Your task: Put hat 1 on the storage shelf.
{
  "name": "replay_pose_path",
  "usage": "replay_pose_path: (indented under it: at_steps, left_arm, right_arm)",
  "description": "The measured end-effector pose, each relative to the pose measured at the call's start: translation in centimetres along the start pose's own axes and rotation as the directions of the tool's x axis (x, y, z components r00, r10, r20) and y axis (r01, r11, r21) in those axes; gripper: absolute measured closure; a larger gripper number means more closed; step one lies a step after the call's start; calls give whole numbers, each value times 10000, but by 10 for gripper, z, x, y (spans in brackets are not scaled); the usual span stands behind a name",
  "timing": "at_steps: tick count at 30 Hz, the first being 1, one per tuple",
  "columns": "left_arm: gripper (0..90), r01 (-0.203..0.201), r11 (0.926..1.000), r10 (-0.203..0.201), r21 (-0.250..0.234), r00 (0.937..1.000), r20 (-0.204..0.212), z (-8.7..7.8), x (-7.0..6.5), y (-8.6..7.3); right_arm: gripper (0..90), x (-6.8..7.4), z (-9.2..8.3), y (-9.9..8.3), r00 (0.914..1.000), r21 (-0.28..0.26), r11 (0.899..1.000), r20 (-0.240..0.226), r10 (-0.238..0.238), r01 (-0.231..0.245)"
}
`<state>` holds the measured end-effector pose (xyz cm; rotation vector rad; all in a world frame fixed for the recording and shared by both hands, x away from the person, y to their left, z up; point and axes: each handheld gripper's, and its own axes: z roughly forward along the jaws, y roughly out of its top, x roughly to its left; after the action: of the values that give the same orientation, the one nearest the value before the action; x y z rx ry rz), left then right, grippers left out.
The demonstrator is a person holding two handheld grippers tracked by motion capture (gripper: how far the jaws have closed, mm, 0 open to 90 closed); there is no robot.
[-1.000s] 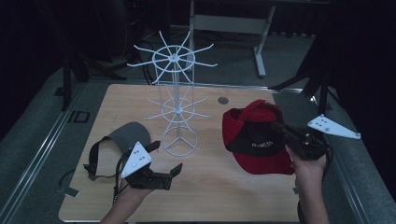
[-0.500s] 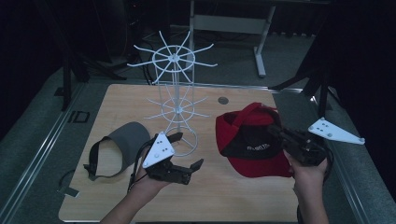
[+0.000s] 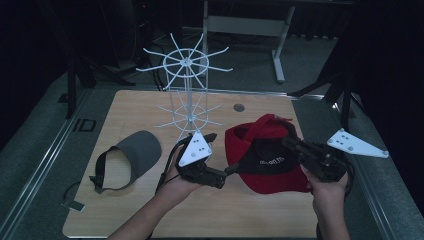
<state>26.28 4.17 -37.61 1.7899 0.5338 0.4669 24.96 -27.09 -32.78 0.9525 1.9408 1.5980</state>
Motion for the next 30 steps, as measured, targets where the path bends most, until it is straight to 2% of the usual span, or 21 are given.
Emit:
replay_pose_path:
  at_steps: [5, 10, 12, 14, 15, 17, 21, 23, 24, 26, 30]
  left_arm:
    - [39, 137, 9999, -136, -46, 9998, 150, 11, 2, 12]
    - [60, -84, 9996, 83, 265, 10000, 25, 23, 0, 16]
    - [84, -92, 9997, 92, 210, 10000, -27, 25, -1, 16]
    - [152, -172, 9997, 175, 161, 9997, -189, 26, -1, 16]
    - [152, -107, 9999, 108, 20, 9998, -191, 26, -1, 15]
    - [235, -297, 9996, 297, 39, 9993, -229, 27, -1, 15]
    - [414, -363, 9992, 366, 182, 9992, -155, 28, 0, 15]
    - [473, -559, 9978, 568, 343, 9981, -233, 29, -2, 16]
    - [563, -638, 9972, 646, 387, 9977, -215, 29, -3, 16]
    - [648, -878, 9945, 895, 563, 9956, -283, 30, -6, 18]
    - [787, -834, 9957, 857, 400, 9946, -583, 29, -8, 20]
  right_arm:
    - [853, 3, 0, 0, 9999, 50, 10000, -130, -37, 38]
    - [853, 5, 0, 0, 9997, 43, 10000, -236, -30, 31]
    - [853, 6, 0, 0, 9996, 21, 10000, -273, -40, 41]
    - [853, 6, 0, 0, 9996, 0, 10000, -264, -48, 48]
    - [853, 6, -1, 0, 9996, -33, 10000, -295, -25, 24]
    - [853, 6, -1, -1, 9996, -43, 10000, -296, -31, 30]
    - [853, 5, -1, -2, 9994, 0, 10000, -345, 15, -15]
    - [853, 5, 0, -3, 9993, 18, 10000, -369, 24, -24]
    - [853, 5, 0, -3, 9993, 22, 10000, -375, 18, -18]
    - [852, 5, 1, -4, 9992, 46, 10000, -388, 85, -83]
    - [852, 6, 2, -6, 9992, 73, 10000, -392, 65, -62]
